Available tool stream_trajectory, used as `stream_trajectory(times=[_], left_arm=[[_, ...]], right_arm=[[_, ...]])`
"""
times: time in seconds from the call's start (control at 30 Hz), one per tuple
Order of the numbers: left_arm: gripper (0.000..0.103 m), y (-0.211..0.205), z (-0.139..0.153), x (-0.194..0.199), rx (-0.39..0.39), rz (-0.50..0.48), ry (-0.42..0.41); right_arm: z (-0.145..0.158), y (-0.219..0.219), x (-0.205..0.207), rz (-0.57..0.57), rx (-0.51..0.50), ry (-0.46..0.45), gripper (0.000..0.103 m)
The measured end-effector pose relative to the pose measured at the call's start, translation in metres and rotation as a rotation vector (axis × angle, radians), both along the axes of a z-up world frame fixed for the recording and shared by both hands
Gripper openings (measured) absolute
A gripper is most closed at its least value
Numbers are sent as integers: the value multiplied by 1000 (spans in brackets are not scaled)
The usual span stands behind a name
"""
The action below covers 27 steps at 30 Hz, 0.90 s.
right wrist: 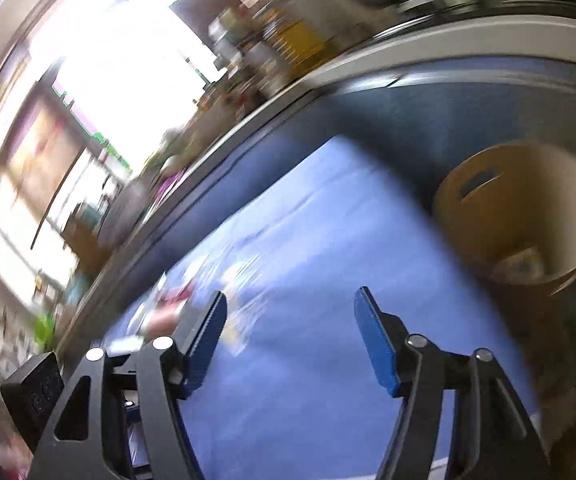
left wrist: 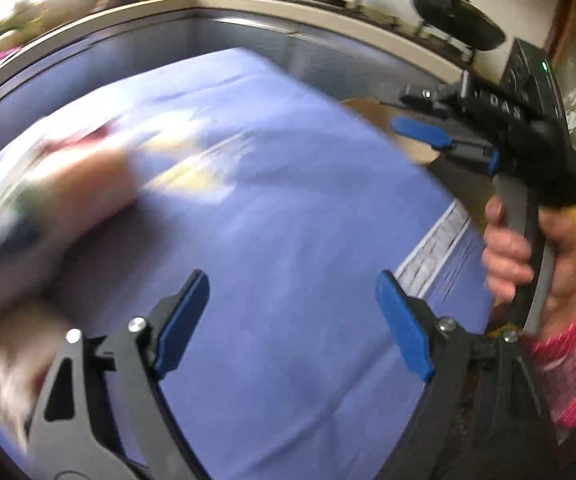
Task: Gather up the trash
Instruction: 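Grasp the blue snack bag with the left gripper while the right grasps the red box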
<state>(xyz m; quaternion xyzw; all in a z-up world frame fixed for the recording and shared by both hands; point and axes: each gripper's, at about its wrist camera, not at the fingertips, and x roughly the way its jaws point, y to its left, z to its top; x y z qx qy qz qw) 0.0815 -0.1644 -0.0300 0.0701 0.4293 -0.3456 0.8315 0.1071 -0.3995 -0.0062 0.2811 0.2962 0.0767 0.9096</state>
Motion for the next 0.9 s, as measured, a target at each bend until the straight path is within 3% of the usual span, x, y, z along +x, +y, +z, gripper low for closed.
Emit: stream_trajectory(times=[0.17, 0.27, 0.4, 0.57, 0.67, 0.7, 0.73, 0.77, 0.83, 0.9], left_arm=[[82, 106, -12, -29, 22, 183, 5], [82, 170, -20, -29, 18, 391, 4], [82, 215, -28, -25, 64, 574, -54], [86, 214, -39, -19, 122, 557, -134], [85, 208, -51, -10, 158, 531, -138], [82, 206, -55, -3, 183, 530, -122], [73, 210, -55, 5, 157, 531, -113], [57, 213, -53, 7, 141, 540, -109], [42, 220, -51, 14, 132, 552, -101], [37, 231, -48, 13, 78, 541, -85]], right_arm=[[-16, 101, 11, 257, -11, 55, 62], [-22, 161, 16, 406, -15, 79, 62], [-29, 220, 24, 515, -65, 109, 73], [-36, 255, 47, 524, -100, 159, 76], [-40, 261, 59, 521, -120, 186, 76], [-42, 263, 62, 525, -123, 196, 75], [-44, 263, 62, 527, -124, 203, 69], [-46, 264, 62, 533, -123, 209, 63], [-46, 262, 55, 532, -137, 209, 62], [-41, 258, 45, 530, -153, 192, 61]])
